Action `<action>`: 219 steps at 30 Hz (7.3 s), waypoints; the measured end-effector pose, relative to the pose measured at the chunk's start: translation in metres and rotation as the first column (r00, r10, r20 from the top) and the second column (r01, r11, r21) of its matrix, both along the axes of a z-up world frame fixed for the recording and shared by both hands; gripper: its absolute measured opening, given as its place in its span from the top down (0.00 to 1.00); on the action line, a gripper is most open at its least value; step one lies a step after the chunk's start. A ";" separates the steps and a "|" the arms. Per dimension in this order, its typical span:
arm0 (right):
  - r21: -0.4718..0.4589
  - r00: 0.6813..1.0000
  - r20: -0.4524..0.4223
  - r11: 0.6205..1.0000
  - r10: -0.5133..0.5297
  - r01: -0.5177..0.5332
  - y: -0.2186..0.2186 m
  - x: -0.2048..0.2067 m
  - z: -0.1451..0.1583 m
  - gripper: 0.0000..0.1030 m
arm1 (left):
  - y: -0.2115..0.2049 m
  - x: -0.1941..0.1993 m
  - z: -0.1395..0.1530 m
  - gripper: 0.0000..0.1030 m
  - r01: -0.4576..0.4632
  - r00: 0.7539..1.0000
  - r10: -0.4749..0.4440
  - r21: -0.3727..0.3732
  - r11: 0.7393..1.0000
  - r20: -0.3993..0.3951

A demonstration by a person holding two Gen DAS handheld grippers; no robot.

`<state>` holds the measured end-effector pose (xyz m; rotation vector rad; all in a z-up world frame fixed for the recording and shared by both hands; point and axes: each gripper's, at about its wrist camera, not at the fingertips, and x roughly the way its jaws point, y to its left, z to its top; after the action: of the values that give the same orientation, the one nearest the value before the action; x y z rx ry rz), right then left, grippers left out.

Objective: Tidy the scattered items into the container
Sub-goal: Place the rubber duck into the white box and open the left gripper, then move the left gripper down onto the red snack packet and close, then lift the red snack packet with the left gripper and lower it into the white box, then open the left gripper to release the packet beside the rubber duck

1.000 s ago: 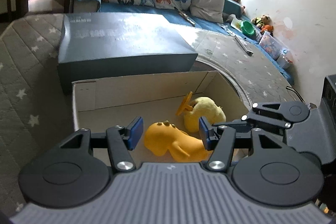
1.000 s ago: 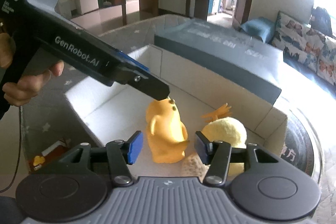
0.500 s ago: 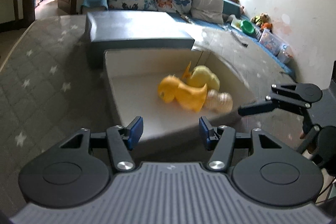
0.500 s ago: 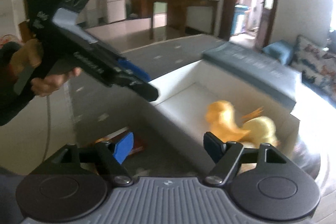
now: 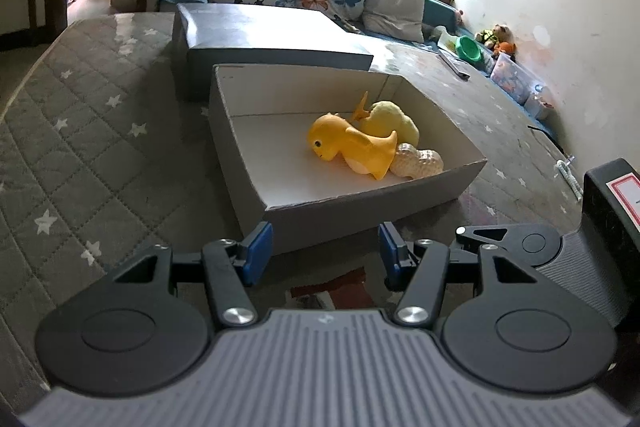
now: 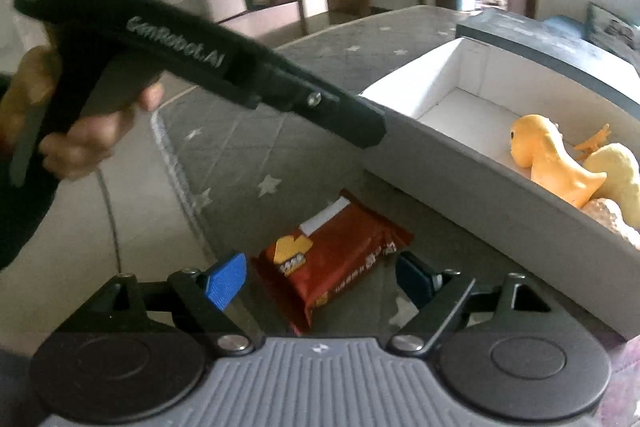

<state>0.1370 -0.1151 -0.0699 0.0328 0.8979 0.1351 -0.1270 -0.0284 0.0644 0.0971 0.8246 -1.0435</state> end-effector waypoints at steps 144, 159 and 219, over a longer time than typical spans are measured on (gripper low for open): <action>-0.189 0.980 0.194 0.979 -0.046 0.083 -0.074 -0.017 0.079 0.68 | -0.087 -0.016 0.052 0.44 0.095 0.994 -0.093 -0.046 0.994 0.049; -0.088 0.997 0.001 0.994 -0.072 0.071 -0.117 0.049 0.034 0.68 | -0.113 0.049 -0.001 0.44 0.061 0.990 -0.056 0.030 0.998 -0.130; -0.071 0.980 0.106 0.981 -0.170 0.178 -0.106 0.012 0.059 0.16 | -0.085 0.013 0.027 0.19 -0.067 0.997 0.066 0.034 0.997 0.049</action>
<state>0.1487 -0.2209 -0.0109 0.0293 0.7967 -0.0623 -0.1137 -0.1132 0.0915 0.1237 0.7979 -0.9605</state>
